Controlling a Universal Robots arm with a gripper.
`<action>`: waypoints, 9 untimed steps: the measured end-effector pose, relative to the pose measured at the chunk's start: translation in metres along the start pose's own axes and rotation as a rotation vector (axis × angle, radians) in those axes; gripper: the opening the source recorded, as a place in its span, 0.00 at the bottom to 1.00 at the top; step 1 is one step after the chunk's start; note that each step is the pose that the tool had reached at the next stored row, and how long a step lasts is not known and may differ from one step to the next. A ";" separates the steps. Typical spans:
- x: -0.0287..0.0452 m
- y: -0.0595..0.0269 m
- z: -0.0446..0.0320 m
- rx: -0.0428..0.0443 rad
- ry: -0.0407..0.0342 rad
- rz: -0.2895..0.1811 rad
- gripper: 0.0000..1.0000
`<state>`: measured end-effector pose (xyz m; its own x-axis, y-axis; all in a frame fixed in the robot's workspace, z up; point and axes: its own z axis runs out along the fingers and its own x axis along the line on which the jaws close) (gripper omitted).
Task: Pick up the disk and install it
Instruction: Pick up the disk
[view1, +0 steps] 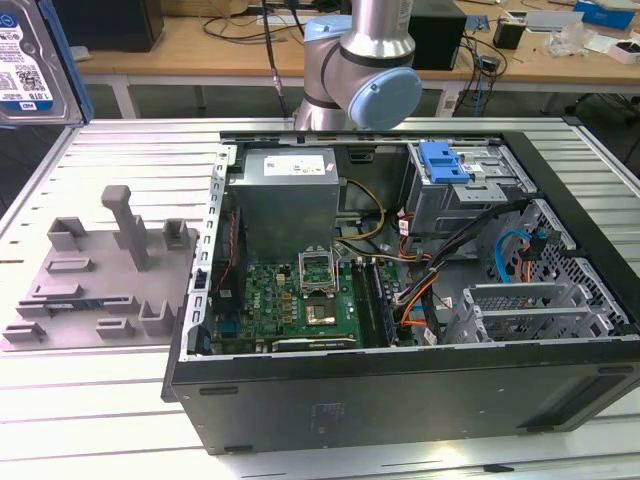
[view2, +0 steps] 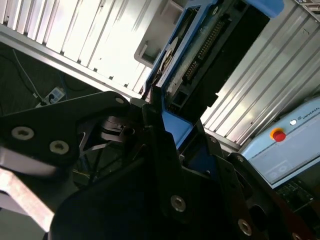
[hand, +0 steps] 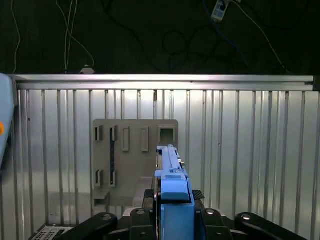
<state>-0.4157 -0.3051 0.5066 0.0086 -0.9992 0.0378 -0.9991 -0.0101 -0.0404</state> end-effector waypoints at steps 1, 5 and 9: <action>0.0000 0.0000 0.0000 0.0000 0.0000 0.000 0.37; 0.0006 -0.0010 -0.0026 0.0001 -0.0001 0.000 0.37; 0.0029 -0.0052 -0.0054 0.0001 -0.0001 0.000 0.37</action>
<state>-0.4107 -0.3077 0.5124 0.0085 -0.9993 0.0377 -0.9991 -0.0101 -0.0406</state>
